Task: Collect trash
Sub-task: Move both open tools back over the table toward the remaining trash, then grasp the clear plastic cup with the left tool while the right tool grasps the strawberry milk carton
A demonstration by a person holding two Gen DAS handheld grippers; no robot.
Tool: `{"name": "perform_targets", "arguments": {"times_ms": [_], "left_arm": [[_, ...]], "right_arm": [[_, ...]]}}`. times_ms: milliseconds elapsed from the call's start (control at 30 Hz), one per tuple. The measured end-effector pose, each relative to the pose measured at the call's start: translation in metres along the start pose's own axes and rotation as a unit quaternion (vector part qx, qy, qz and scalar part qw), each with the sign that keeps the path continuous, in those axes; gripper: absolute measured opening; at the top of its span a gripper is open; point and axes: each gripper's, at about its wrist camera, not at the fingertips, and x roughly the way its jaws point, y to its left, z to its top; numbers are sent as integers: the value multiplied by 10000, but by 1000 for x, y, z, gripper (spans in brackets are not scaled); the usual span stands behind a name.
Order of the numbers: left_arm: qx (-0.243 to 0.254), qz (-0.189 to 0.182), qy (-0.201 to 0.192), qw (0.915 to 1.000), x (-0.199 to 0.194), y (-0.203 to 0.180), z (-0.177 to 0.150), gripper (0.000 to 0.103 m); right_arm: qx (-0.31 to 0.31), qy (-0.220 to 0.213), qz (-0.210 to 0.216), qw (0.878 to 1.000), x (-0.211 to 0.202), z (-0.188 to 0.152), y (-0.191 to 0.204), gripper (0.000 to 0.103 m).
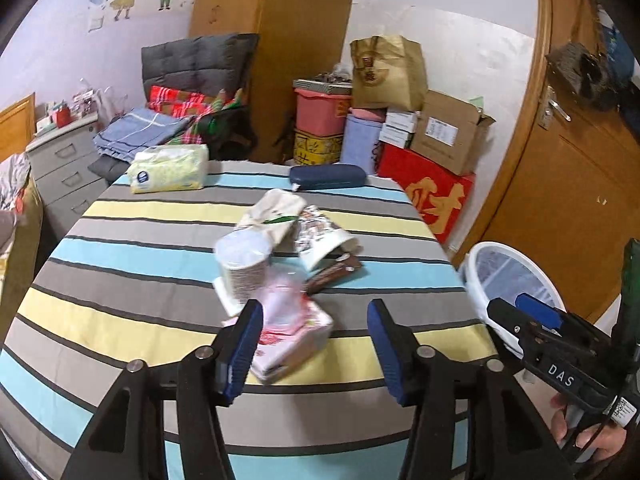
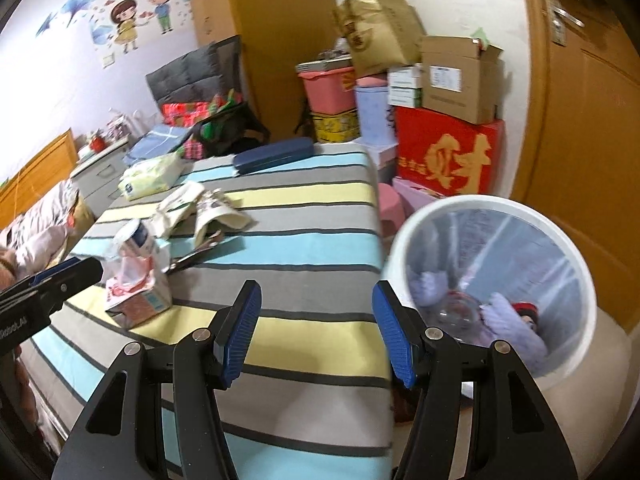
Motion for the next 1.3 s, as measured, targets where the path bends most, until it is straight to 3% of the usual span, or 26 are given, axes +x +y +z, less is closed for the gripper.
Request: {"name": "perform_targets", "arguments": {"times_ms": [567,633,733,833,900,1300], "left_arm": [[31,97,305,9995,55,23,7,57],[62,87,366,9993,59,23,7,53],[-7,19,488,9988,64,29,7,39],[-65,-39,427,9991,59,35,7,39],[-83,-88,390,9992,56,39,7,30],[-225,168,262,9993,22,80,-6,30]], "right_arm": [[-369,260,99,9989,26,2,37,59],[-365,281,100,9989,29,2,39,59],[-372,313,122,9987,30,2,42,59],[-397,340,110,9986,32,2,45,59],[-407,365,121,9984,33,2,48,59],[-477,506,503,9963,39,-1,77,59]]}}
